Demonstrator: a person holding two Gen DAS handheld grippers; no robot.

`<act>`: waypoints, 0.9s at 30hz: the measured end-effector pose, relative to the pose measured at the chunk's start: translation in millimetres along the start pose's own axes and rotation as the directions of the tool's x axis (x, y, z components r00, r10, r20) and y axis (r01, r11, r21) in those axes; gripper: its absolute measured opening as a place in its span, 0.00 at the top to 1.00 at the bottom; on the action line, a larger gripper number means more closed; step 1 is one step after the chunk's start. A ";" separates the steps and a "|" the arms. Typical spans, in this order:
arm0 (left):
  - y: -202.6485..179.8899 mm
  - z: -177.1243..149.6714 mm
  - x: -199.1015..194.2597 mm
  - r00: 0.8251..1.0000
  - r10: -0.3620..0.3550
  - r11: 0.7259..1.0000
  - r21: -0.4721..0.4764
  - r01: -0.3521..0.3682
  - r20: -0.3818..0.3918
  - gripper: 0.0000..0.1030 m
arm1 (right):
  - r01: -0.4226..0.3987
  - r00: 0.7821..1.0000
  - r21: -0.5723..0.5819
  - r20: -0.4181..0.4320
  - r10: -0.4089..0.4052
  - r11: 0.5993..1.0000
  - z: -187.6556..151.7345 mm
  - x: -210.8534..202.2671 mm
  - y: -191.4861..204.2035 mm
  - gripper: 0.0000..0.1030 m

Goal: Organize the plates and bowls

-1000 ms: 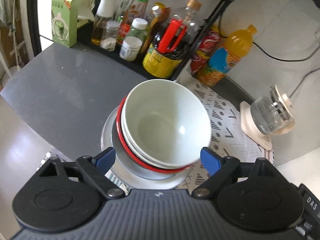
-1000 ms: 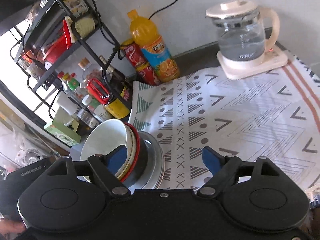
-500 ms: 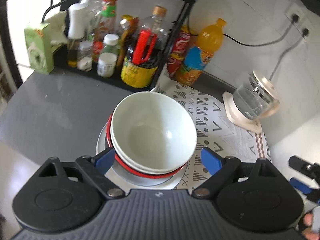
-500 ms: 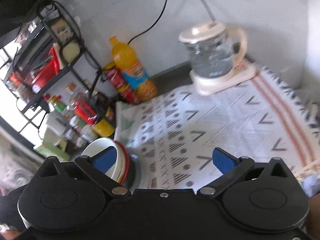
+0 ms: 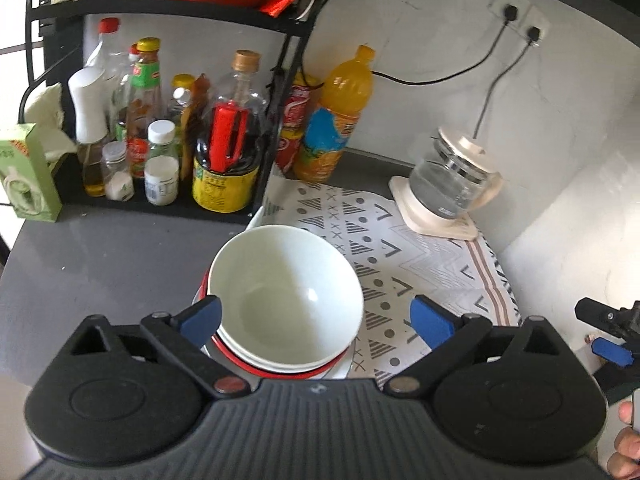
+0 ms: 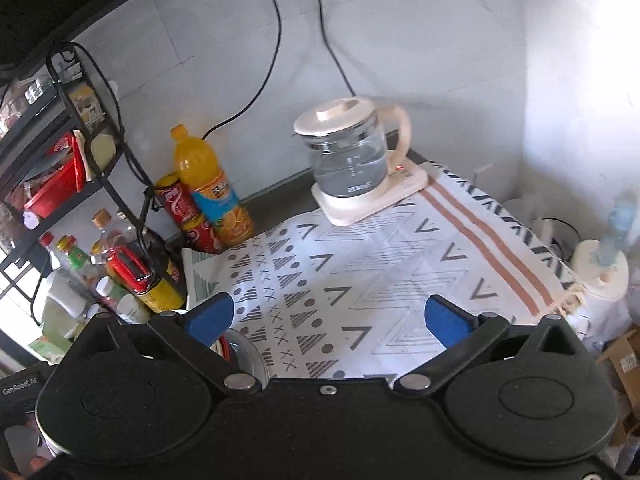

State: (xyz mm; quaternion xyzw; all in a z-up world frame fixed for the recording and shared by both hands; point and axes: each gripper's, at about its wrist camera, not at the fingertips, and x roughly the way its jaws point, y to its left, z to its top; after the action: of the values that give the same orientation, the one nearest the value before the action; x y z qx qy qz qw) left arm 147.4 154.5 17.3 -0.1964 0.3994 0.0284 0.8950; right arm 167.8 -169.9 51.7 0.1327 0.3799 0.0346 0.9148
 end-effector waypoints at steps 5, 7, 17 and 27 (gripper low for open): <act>4.9 -3.7 -1.3 0.999 -0.047 0.998 0.041 0.047 -0.016 0.01 | 0.036 0.999 0.008 0.028 -0.037 0.999 -16.8 -15.4 7.3 0.00; 6.3 -7.4 -0.7 0.998 -0.055 0.996 0.071 0.057 -0.025 0.01 | 0.028 0.998 0.012 0.047 -0.029 1.000 -24.2 -22.1 9.3 0.00; 15.8 -21.3 -8.9 0.995 -0.097 0.980 0.172 0.101 -0.035 0.00 | 0.122 0.987 0.013 0.104 -0.122 0.993 -60.9 -44.4 22.8 0.00; 32.4 -31.8 -19.1 0.995 -0.101 0.970 0.219 0.102 -0.015 0.00 | 0.123 0.986 0.008 0.115 -0.123 0.992 -97.3 -59.5 32.2 0.00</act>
State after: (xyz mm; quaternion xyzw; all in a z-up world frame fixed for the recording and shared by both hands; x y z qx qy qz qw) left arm 105.3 174.5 1.3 -0.1164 0.3911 -0.0620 0.9108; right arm 58.3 -127.6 35.4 0.1112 0.3339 -0.0299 0.9356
